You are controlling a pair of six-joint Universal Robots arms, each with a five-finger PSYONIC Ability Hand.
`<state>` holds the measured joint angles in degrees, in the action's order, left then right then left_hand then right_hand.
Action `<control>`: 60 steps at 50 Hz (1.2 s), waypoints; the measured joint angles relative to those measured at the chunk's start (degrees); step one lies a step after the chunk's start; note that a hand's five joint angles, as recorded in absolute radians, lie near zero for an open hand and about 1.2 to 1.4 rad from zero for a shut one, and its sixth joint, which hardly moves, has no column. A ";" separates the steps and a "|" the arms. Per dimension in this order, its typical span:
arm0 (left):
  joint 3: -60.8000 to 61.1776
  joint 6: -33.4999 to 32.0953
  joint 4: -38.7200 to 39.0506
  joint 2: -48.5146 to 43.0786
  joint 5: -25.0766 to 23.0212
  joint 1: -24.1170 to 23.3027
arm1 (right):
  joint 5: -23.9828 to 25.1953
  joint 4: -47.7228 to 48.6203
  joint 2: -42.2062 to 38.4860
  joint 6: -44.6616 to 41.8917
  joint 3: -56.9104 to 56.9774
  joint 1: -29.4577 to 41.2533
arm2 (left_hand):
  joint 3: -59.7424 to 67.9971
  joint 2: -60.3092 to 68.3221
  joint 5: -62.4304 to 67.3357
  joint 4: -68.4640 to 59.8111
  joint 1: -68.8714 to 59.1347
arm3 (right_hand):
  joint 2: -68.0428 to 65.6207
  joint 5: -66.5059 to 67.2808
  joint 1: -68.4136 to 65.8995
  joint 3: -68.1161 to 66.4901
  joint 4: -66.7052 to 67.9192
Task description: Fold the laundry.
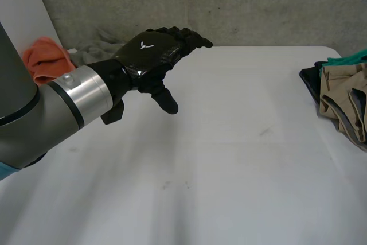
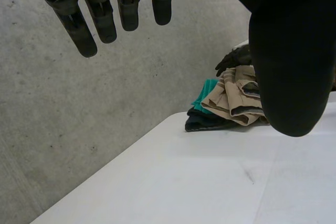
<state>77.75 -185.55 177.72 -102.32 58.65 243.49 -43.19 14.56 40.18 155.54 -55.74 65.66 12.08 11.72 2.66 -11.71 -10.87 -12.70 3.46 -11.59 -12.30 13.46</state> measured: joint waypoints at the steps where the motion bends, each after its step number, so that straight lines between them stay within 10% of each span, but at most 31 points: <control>1: 0.04 -0.02 0.08 -0.03 -0.01 0.01 | -0.84 -0.03 -1.66 0.25 1.94 0.79 | 0.00 0.00 0.00 0.00 0.00 | 0.00 0.00 0.00 0.00 0.00; 8: 0.14 -0.11 0.30 -0.28 -0.04 0.06 | -2.39 -0.76 -6.21 0.36 6.92 3.10 | 0.00 0.00 0.00 0.00 0.00 | -11.59 9.05 -9.41 -12.03 9.91; 10: 0.13 -0.14 0.31 -0.32 -0.07 0.09 | -2.66 -0.94 -7.26 0.33 8.37 3.61 | 0.00 0.00 0.00 0.00 0.00 | -40.28 28.87 -34.43 -39.43 36.70; 14: 0.13 -0.16 0.30 -0.29 -0.08 0.22 | -3.47 -0.74 -7.35 0.33 9.53 3.94 | 0.00 0.00 0.00 0.00 0.00 | -54.51 45.42 -41.54 -52.68 51.88; 33: 0.03 -0.16 0.35 0.16 -0.12 0.45 | -6.78 8.66 2.92 10.51 12.75 5.07 | 0.00 0.00 0.00 0.00 0.00 | -54.51 48.91 -42.80 -54.39 54.00; 52: 0.21 -0.17 0.37 0.12 -0.12 0.49 | -11.35 10.85 -15.37 11.63 28.55 8.90 | 0.00 0.00 0.00 0.00 0.00 | -54.48 50.08 -42.80 -54.45 54.05; 57: 0.18 -0.17 0.41 0.01 -0.13 0.56 | -14.04 11.16 -16.72 11.58 28.54 9.12 | 0.00 0.00 0.00 0.00 0.00 | -37.98 35.54 -27.31 -38.12 38.93; 60: 0.14 -0.17 0.43 -0.17 -0.14 0.58 | -16.60 11.89 -16.80 11.57 28.39 9.13 | 0.00 0.00 0.00 0.00 0.00 | -0.39 0.47 0.05 -0.55 0.14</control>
<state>77.89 -185.72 178.15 -102.48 58.51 244.07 -59.79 26.45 23.38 167.11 -27.35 74.79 12.08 11.72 2.66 -11.71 -10.87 -13.10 3.93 -11.54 -12.85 13.61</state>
